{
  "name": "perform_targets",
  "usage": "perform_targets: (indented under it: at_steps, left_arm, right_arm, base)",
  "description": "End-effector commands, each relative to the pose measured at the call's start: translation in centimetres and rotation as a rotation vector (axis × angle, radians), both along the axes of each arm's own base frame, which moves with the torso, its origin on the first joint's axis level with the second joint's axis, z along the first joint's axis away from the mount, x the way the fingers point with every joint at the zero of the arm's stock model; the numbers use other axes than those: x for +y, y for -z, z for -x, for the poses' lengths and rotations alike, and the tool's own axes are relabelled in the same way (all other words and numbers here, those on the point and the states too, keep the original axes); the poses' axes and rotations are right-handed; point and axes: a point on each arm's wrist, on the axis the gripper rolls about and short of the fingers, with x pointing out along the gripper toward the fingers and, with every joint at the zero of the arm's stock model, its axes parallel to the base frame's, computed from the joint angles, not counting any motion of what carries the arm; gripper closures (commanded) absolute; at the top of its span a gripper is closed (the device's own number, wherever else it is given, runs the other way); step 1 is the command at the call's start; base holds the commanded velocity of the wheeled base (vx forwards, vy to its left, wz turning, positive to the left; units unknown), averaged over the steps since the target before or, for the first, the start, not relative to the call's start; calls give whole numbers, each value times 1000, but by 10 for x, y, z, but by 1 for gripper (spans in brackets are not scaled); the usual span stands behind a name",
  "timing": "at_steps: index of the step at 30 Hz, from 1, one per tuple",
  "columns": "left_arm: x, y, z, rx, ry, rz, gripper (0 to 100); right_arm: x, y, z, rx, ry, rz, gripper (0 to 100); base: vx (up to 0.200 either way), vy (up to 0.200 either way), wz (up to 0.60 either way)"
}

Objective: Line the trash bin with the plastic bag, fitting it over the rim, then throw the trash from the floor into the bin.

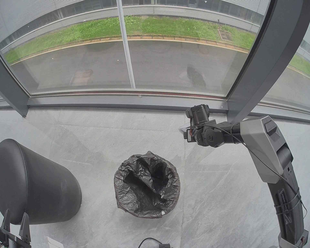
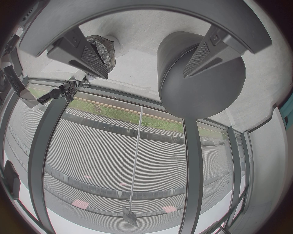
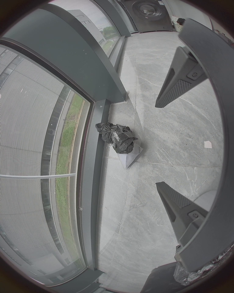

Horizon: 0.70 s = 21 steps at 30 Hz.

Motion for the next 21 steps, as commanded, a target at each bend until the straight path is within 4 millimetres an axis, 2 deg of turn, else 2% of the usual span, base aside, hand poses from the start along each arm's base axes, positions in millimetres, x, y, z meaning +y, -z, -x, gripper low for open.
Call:
perform_targets:
  at_steps: [1,3,15,21]
  left_arm:
    - [0,3,0,-5,0,-1,0]
    - [0,3,0,-5,0,-1,0]
    - [0,3,0,-6,-1,2,0]
    - [0,3,0,-6,-1,2,0]
  right_arm:
    - [0,-1,0,-2,-1,-3,0]
    - [0,-1,0,-2,0,-1,0]
    - [0,0,0,-2,1,-4,0]
    - [0,1,0,-1,1,-3,0]
  base:
    - [0,0,0]
    - [0,0,0]
    - [0,-200,0]
    - [0,0,0]
